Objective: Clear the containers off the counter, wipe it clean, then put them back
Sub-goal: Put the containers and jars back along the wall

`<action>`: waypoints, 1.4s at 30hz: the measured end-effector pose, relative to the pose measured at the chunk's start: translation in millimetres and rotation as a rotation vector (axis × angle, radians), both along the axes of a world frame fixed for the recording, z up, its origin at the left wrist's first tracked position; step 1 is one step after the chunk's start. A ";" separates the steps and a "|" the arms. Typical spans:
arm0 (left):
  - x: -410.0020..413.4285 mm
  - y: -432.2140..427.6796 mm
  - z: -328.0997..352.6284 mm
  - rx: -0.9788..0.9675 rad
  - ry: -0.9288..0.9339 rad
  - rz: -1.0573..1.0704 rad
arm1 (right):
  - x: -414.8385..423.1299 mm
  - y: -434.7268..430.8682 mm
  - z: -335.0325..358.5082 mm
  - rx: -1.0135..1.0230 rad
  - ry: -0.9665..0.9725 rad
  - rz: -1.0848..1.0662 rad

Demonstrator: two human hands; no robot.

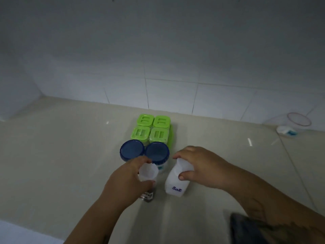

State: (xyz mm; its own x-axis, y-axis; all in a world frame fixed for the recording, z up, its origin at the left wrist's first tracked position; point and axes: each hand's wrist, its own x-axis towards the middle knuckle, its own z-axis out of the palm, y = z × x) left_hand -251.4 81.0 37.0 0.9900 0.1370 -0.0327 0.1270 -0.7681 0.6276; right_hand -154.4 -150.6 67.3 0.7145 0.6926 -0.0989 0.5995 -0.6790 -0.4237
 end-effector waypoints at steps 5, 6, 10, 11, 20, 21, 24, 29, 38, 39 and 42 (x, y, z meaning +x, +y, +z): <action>50.3 -77.0 17.5 -0.122 0.009 -0.176 | 39.1 -92.3 27.1 -0.101 -0.009 -0.059; 63.9 -96.9 16.5 -0.143 0.001 -0.188 | 49.1 -113.0 30.0 -0.126 -0.017 -0.076; 126.8 -180.6 14.3 -0.193 -0.033 -0.205 | 102.1 -194.7 35.4 -0.176 -0.061 -0.167; 143.8 -201.8 13.5 -0.182 -0.041 -0.201 | 117.8 -213.9 34.2 -0.179 -0.076 -0.194; 289.0 -352.3 -9.4 -0.128 -0.103 -0.108 | 244.9 -335.9 -0.9 -0.167 -0.227 -0.315; 301.7 -361.9 -12.2 -0.110 -0.102 -0.100 | 254.4 -342.4 -5.8 -0.140 -0.233 -0.316; 332.6 -383.6 -21.1 -0.085 -0.099 -0.063 | 275.8 -351.4 -17.7 -0.102 -0.260 -0.311; 364.5 -405.2 -35.4 -0.010 -0.092 -0.003 | 292.9 -359.9 -38.1 -0.191 -0.396 -0.274; 388.4 -419.4 -41.4 -0.023 -0.130 0.018 | 301.4 -375.7 -56.4 -0.187 -0.476 -0.274; 388.7 -419.5 -41.6 -0.029 -0.135 0.017 | 301.0 -374.8 -55.6 -0.202 -0.493 -0.272; 386.0 -419.8 -41.0 -0.051 -0.140 -0.004 | 297.4 -371.3 -52.4 -0.262 -0.520 -0.275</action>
State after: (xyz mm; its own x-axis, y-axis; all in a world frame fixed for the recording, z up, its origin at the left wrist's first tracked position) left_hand 134.6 -338.8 -4.1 0.9859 0.1352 0.0991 0.0327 -0.7351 0.6771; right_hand 143.0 -521.9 14.9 0.8625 0.4776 0.1674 0.4717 -0.8785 0.0761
